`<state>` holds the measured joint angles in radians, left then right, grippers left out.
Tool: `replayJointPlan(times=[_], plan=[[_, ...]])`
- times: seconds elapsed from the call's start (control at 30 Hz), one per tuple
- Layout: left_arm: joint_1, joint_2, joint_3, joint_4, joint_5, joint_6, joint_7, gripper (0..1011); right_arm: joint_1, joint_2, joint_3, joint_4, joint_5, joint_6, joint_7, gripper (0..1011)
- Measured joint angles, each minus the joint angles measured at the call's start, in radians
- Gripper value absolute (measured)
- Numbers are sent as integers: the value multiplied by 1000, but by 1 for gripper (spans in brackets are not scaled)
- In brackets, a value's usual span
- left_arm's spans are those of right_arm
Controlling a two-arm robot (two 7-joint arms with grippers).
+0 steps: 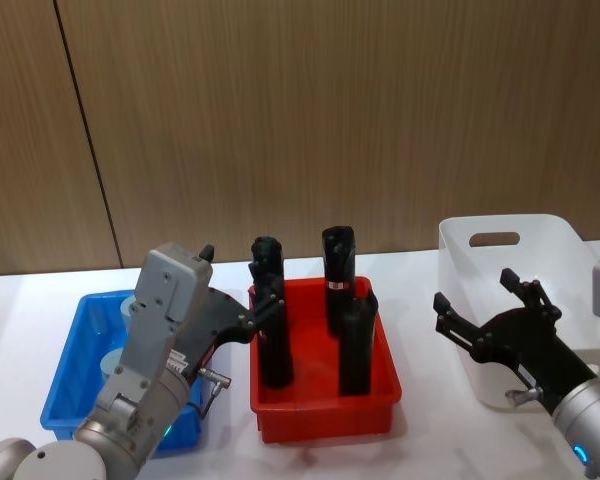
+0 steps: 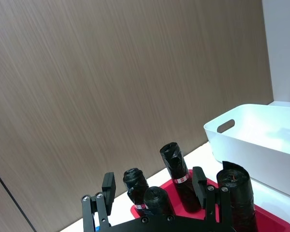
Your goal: Pick the cotton swabs from the blue box and place them into the white box.
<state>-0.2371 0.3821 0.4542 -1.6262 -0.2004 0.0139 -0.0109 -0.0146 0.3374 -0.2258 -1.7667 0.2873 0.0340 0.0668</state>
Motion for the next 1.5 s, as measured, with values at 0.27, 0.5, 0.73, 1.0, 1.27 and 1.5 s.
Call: replayJointPlan(times=[0.27, 0.5, 0.73, 1.0, 1.27, 1.5], plan=[[0, 0, 0, 0, 0, 0, 0, 1004, 0, 0, 0, 0, 0, 0, 0, 1002], [0, 0, 0, 0, 0, 0, 0, 1004, 0, 0, 0, 0, 0, 0, 0, 1001], [0, 0, 0, 0, 0, 0, 0, 1004, 0, 0, 0, 0, 0, 0, 0, 1002], [2, 5, -5, 2, -2, 0, -2, 1004, 0, 0, 0, 0, 0, 0, 0, 1002], [14, 28, -23, -4, -21, 11, -1, 1004, 0, 0, 0, 0, 0, 0, 0, 1002], [39, 59, -47, -22, -75, 31, 25, 1004, 0, 0, 0, 0, 0, 0, 0, 1002]])
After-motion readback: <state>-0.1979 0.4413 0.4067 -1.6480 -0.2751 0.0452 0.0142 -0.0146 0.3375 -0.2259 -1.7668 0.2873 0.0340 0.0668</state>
